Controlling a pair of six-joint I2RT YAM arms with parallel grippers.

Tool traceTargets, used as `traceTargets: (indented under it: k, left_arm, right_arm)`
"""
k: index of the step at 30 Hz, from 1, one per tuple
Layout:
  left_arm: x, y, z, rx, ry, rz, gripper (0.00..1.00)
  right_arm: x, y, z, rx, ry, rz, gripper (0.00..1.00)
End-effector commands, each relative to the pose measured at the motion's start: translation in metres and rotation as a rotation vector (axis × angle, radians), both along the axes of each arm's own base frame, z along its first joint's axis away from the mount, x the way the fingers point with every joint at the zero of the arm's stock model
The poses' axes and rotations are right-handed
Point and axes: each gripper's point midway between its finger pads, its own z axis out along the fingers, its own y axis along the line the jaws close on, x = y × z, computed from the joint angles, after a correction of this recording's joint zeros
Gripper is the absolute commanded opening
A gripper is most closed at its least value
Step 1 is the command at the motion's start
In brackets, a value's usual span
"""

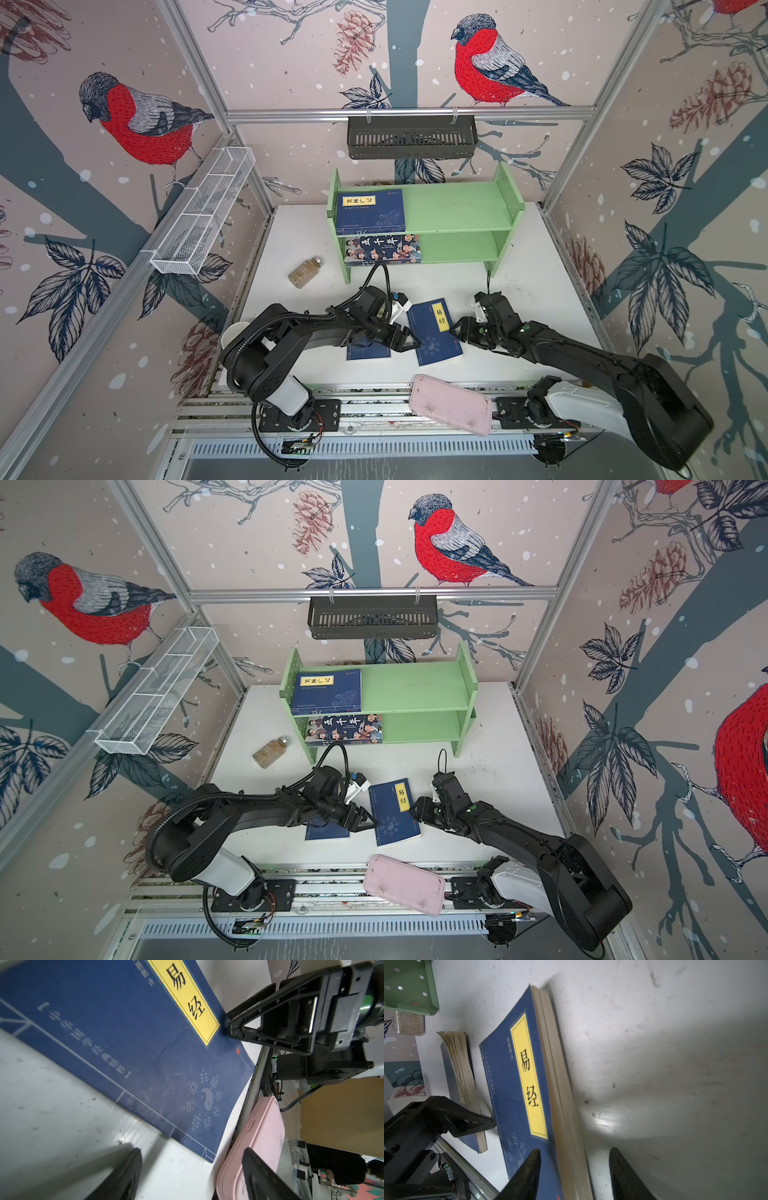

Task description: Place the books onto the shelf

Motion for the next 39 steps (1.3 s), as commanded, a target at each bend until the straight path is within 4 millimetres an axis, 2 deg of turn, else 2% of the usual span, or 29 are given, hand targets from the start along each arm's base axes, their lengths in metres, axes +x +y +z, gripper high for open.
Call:
traceTargets:
  k: [1,7,12,13,17,24,27,31,34,39]
  left_arm:
    - [0.006,-0.002,-0.003,-0.002,-0.019,0.016,0.77]
    - [0.005,-0.008,-0.008,-0.005,0.009,0.005,0.76]
    - [0.013,-0.014,-0.009,0.002,-0.009,0.003,0.75]
    - [0.015,-0.014,-0.011,0.009,-0.015,0.004,0.76]
    - [0.016,-0.018,-0.015,0.012,-0.011,-0.02,0.76]
    - [0.02,-0.019,-0.018,0.031,-0.028,-0.035,0.76]
    - [0.021,-0.018,-0.019,0.042,-0.043,-0.037,0.77]
    - [0.021,-0.018,-0.014,0.037,-0.057,-0.038,0.78]
    - [0.023,-0.018,-0.006,0.033,-0.098,-0.05,0.8]
    - [0.029,-0.015,0.029,0.011,-0.264,-0.075,0.82]
  right_arm:
    - [0.0,0.006,0.003,0.034,-0.013,0.046,0.55]
    - [-0.005,0.009,-0.002,0.048,0.02,0.086,0.54]
    - [-0.008,0.016,-0.003,0.073,0.035,0.137,0.52]
    - [-0.009,0.017,-0.009,0.066,0.058,0.141,0.52]
    - [-0.006,0.019,-0.01,0.067,0.061,0.152,0.48]
    - [0.0,0.018,0.003,0.09,0.024,0.137,0.29]
    - [0.0,0.017,0.011,0.102,-0.002,0.135,0.16]
    - [0.002,0.016,0.017,0.109,-0.025,0.134,0.06]
    - [0.004,0.013,0.02,0.11,-0.039,0.126,0.03]
    - [0.006,0.011,0.036,0.136,-0.08,0.127,0.02]
